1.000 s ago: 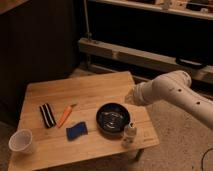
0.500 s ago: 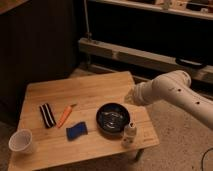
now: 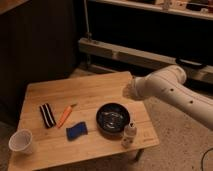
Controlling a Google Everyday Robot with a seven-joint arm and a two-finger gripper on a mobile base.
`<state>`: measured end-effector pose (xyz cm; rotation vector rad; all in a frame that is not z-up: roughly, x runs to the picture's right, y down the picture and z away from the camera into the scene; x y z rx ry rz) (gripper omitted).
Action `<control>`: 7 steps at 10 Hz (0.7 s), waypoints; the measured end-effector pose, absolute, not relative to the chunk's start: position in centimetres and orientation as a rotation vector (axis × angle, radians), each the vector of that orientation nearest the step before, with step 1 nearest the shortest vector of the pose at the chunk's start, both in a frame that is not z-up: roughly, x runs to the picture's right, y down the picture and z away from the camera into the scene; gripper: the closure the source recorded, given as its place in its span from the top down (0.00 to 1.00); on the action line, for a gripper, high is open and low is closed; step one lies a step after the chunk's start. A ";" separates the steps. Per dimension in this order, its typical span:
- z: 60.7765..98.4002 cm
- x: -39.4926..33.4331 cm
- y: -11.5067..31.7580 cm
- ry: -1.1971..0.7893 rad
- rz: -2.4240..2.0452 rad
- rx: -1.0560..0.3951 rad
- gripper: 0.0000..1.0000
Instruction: Place the pepper on the white sponge
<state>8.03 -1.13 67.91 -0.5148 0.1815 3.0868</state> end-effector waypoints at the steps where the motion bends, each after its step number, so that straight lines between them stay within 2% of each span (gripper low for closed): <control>1: 68.2 6.0 -2.5 0.156 3.020 -0.493 0.17; 4: 68.8 2.0 -4.5 0.137 2.875 -0.482 0.01; 5: 68.8 2.2 -4.5 0.137 2.878 -0.479 0.03; 6: 68.8 2.2 -4.5 0.136 2.879 -0.478 0.11; 7: 68.8 2.2 -4.5 0.137 2.878 -0.479 0.22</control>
